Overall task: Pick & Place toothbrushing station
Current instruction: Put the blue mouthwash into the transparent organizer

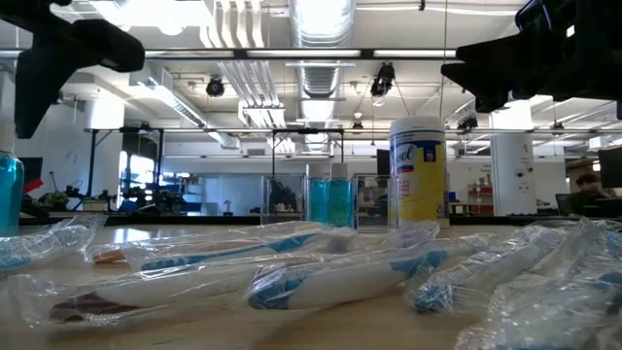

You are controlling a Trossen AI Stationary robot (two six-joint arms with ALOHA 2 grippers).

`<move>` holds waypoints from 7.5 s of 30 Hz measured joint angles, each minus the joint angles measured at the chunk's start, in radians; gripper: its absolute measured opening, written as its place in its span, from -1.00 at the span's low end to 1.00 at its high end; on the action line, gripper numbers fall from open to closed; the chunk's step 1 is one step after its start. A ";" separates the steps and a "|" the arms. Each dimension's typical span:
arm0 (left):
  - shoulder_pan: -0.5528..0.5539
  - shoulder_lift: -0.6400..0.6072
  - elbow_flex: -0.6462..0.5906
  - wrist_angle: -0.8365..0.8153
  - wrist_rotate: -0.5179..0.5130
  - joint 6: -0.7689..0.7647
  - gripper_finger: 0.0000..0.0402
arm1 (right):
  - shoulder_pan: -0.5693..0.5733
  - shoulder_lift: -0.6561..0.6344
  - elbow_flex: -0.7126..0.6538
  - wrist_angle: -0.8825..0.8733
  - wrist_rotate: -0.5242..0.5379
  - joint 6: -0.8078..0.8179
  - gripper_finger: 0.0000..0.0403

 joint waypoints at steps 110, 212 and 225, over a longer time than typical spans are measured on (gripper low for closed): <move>0.704 0.299 0.740 0.043 -0.227 1.117 -0.52 | 0.000 0.000 0.000 -0.017 0.001 -0.002 0.07; 0.826 0.480 0.649 0.107 0.019 1.344 -0.25 | -0.004 0.000 0.000 -0.022 0.001 -0.026 0.07; 0.822 0.479 0.689 0.075 -0.021 1.302 -0.20 | -0.004 0.000 0.000 -0.022 0.001 -0.023 0.07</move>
